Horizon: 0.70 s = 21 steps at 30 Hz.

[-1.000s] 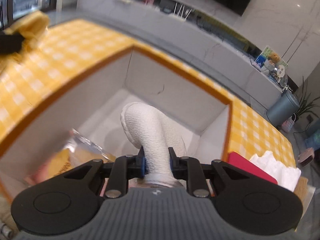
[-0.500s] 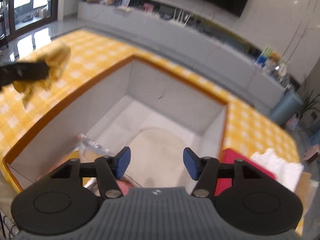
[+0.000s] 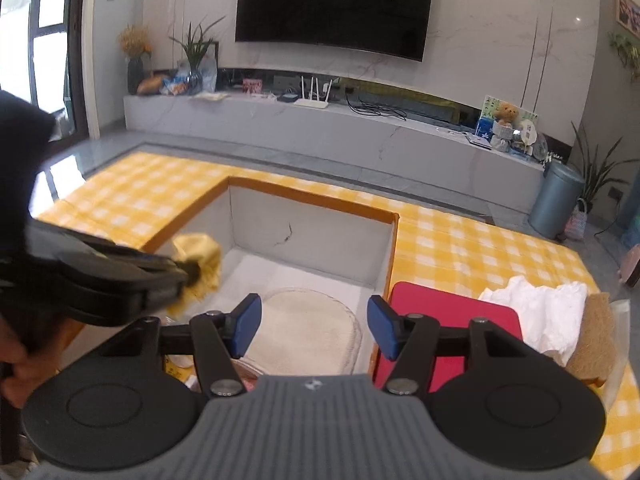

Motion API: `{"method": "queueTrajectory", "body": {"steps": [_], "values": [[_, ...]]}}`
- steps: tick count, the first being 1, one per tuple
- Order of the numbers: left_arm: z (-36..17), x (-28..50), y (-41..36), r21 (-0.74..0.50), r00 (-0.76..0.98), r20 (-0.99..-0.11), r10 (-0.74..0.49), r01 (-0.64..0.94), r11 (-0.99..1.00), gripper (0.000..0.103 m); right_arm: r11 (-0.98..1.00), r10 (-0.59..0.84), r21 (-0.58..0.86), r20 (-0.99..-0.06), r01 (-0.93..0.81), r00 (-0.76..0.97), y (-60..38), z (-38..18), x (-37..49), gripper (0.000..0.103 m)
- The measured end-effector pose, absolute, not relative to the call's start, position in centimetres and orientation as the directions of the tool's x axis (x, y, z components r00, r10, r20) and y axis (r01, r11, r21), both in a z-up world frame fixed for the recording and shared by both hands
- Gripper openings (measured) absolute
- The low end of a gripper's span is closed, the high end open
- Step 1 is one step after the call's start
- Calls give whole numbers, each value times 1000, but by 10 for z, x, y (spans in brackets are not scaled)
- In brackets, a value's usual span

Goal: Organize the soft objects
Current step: 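Lower the yellow cloth into the white box and open the left tool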

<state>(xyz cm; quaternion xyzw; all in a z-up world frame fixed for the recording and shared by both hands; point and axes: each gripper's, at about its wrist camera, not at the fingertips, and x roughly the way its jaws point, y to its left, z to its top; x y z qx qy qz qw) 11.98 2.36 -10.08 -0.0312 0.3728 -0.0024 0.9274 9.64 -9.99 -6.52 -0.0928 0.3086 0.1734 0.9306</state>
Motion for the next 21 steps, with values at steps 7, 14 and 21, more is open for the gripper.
{"method": "queueTrajectory", "body": {"steps": [7,14,21], "values": [[-106,117,17,-20,711,-703,3,-23,1000,7,928,260,-59,-606,-368,752,-104,-72,94,59],[-102,117,15,-24,722,-692,6,-31,999,7,935,250,-53,-608,-352,754,-106,-73,97,59],[-99,115,25,-28,734,-673,87,-143,989,50,938,244,-50,-608,-344,755,-107,-74,95,59]]}}
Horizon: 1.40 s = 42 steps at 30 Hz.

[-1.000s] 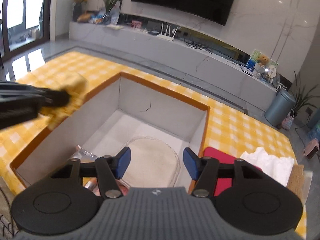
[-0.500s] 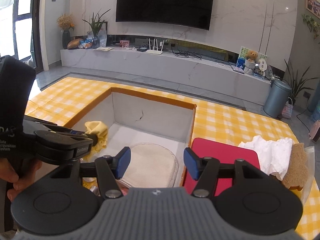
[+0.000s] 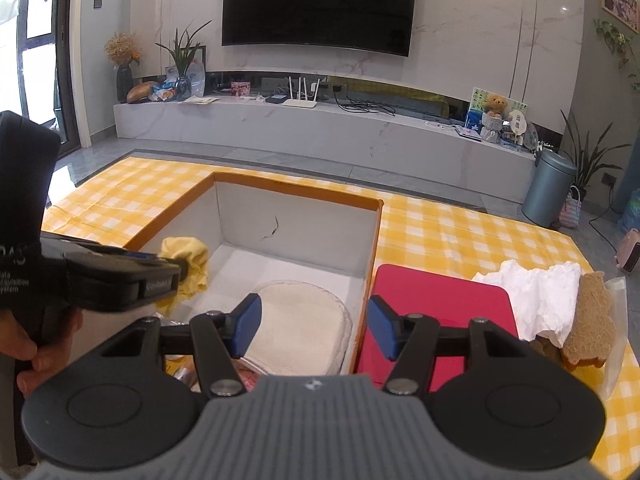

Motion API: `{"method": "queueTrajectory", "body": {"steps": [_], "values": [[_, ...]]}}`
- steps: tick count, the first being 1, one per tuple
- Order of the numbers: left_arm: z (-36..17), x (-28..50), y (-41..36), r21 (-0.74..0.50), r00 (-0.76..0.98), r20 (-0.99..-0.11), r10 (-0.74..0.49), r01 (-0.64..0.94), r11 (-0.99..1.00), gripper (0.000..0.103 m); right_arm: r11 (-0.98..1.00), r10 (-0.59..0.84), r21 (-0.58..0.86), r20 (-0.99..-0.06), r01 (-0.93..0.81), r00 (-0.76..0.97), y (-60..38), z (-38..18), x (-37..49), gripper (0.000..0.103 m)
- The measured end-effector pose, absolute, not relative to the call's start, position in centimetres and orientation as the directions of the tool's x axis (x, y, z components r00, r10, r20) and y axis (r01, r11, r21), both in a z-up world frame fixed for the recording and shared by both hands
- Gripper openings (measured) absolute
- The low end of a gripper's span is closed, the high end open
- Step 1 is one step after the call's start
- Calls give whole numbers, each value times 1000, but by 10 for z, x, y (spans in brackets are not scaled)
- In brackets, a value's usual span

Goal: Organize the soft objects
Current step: 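Lower the yellow cloth into the white box and open the left tool, then move the right tool to the pile and grasp the orange crochet strawberry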

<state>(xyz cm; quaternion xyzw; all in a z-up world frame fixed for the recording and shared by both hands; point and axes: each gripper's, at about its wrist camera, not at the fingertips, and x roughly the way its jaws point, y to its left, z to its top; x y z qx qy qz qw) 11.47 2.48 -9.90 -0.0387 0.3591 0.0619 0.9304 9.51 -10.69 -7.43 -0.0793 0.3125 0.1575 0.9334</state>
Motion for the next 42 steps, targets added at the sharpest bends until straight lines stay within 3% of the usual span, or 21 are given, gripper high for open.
{"method": "queueTrajectory", "body": {"steps": [2,6,14,21,23,25,30,35,42], "values": [[-95,111,27,-24,751,-651,108,-163,986,66,937,243,-51,-612,-345,752,-106,-74,95,59],[-85,106,26,-59,764,-641,71,-141,988,81,934,245,-59,-614,-353,750,-105,-74,94,59],[-70,89,23,-41,797,-592,122,-181,983,95,937,248,-53,-598,-347,762,-110,-68,87,63],[-58,75,17,-42,833,-533,149,-202,978,95,954,230,-34,-560,-299,796,-129,-52,83,65],[-51,70,14,-38,850,-505,152,-197,980,96,957,225,-30,-547,-288,806,-137,-44,80,70],[-45,66,11,-47,860,-494,130,-176,983,96,962,221,-21,-527,-272,821,-148,-34,79,76],[-37,57,1,-59,872,-486,57,-98,993,96,969,210,-4,-509,-246,835,-179,-16,83,79],[-32,51,-15,-50,866,-498,-35,12,999,96,959,202,-59,-538,-276,818,-209,-15,87,83],[-33,47,-41,-12,858,-511,-49,49,999,96,957,278,123,-646,-262,711,-289,-53,118,80]]}}
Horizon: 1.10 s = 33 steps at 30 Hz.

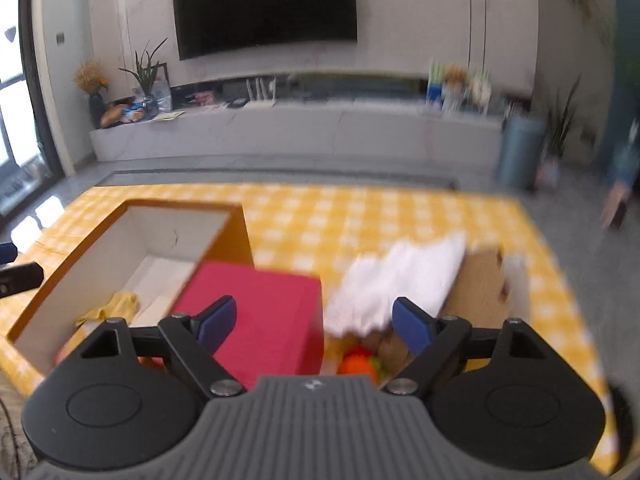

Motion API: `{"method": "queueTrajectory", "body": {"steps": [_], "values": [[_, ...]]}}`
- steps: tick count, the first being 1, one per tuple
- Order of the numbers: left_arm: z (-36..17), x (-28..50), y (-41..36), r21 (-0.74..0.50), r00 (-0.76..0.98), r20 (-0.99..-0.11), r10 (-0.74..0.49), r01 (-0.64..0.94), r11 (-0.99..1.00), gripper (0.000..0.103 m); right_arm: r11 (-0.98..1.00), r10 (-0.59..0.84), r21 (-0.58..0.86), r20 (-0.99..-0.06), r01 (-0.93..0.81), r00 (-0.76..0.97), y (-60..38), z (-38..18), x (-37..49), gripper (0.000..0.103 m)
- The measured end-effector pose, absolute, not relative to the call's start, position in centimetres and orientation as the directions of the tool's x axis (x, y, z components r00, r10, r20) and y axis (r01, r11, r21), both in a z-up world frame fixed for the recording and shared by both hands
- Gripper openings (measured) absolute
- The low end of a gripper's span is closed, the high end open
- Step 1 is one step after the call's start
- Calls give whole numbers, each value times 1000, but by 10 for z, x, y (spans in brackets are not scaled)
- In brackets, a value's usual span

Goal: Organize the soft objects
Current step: 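Move the right tool to the pile and grasp the orange crochet strawberry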

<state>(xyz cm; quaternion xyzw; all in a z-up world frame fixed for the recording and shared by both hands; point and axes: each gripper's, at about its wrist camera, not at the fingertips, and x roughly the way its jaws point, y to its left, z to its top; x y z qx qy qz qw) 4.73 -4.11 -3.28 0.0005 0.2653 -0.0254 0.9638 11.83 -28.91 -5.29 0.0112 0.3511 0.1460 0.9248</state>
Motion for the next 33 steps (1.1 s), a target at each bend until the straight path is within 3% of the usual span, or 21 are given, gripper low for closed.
{"method": "queueTrajectory", "body": {"steps": [3,5,7,10,18,24,26,28,32,33], "values": [[-36,48,-55,-8,847,-530,-52,56,998,96,938,342,282,-660,-201,669,-316,-87,123,73],[-41,51,-65,-3,834,-548,-69,80,997,96,942,333,268,-689,-200,644,-318,-105,127,72],[-46,51,-73,-7,821,-566,-75,86,996,96,942,330,279,-653,-188,682,-324,-111,127,72],[-53,51,-83,-9,808,-583,-82,94,995,96,959,257,271,-699,-85,667,-333,-121,139,67],[-66,58,-97,52,795,-604,-60,114,992,96,968,158,244,-774,60,613,-332,-163,166,66],[-73,62,-94,36,779,-625,-56,100,994,96,955,153,279,-757,103,635,-327,-177,175,64],[-74,63,-93,35,774,-631,-54,98,995,96,946,182,312,-744,93,643,-329,-181,176,58],[-75,62,-91,33,771,-635,-53,95,995,96,937,221,343,-734,70,642,-329,-180,175,42],[-75,61,-92,27,765,-642,-54,93,995,96,942,248,335,-735,20,631,-328,-169,168,26],[-74,60,-93,28,764,-642,-57,98,995,96,938,257,346,-735,22,628,-331,-166,166,15]]}}
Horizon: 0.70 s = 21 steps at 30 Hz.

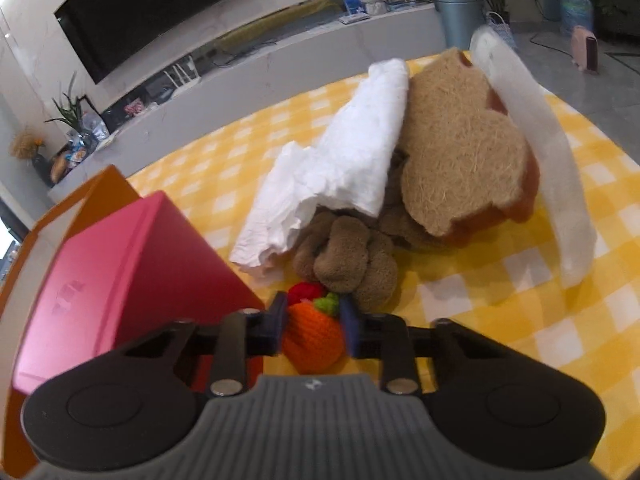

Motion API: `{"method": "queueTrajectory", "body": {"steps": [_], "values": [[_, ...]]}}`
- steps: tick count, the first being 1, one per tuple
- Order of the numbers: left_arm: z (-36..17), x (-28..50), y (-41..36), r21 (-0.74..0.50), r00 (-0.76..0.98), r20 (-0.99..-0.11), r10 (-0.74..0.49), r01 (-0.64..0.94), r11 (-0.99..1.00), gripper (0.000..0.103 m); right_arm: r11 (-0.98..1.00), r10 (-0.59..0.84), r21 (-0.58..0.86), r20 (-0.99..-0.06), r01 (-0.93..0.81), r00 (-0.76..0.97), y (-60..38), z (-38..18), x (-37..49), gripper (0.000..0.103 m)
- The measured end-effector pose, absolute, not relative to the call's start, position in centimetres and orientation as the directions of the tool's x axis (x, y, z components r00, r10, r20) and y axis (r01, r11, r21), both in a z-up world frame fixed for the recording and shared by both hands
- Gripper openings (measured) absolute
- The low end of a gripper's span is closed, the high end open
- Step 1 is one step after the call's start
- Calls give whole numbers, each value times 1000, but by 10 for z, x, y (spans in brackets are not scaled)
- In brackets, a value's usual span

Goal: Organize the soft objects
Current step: 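Move the right tool to the pile and grasp the orange crochet strawberry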

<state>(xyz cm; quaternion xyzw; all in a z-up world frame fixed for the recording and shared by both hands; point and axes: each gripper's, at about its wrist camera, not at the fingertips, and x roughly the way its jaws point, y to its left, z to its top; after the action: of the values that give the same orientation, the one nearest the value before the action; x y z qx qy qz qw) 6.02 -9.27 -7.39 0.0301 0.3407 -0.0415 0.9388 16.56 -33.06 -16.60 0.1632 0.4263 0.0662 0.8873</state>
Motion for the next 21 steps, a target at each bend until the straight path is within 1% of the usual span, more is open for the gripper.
{"method": "queueTrajectory", "body": {"steps": [1,3,5,6,7,8,10,11,13,16,18,19,21], "values": [[-73,59,-93,32,765,-642,-59,104,994,96,932,265,360,-737,30,622,-334,-164,163,10],[-71,57,-96,39,769,-636,-61,111,993,96,938,252,344,-765,46,593,-340,-158,159,10],[-69,56,-99,45,771,-633,-66,121,992,96,962,196,270,-783,38,590,-341,-155,153,10],[-68,55,-101,46,772,-632,-68,126,991,96,967,175,252,-784,48,595,-344,-156,149,14],[-68,55,-102,47,772,-632,-70,129,991,96,961,174,268,-784,72,596,-349,-159,147,20],[-68,55,-104,49,772,-632,-71,131,990,96,944,198,316,-778,98,597,-354,-162,147,24],[-68,54,-107,55,772,-631,-75,141,989,96,893,260,422,-765,154,590,-364,-170,150,55],[-69,53,-108,63,773,-630,-78,151,987,96,871,287,460,-761,172,581,-367,-173,153,56],[-70,52,-112,85,776,-626,-76,164,983,96,854,320,492,-752,168,576,-367,-177,156,56],[-72,53,-115,100,777,-625,-68,166,981,96,867,333,482,-751,129,570,-358,-182,158,57],[-75,54,-115,98,770,-634,-71,170,981,96,847,387,522,-734,100,559,-352,-191,161,57],[-76,54,-115,98,768,-637,-70,170,981,96,844,381,528,-717,98,584,-351,-193,159,50],[-77,54,-114,99,767,-638,-66,167,981,96,817,445,573,-700,67,559,-349,-197,163,39]]}}
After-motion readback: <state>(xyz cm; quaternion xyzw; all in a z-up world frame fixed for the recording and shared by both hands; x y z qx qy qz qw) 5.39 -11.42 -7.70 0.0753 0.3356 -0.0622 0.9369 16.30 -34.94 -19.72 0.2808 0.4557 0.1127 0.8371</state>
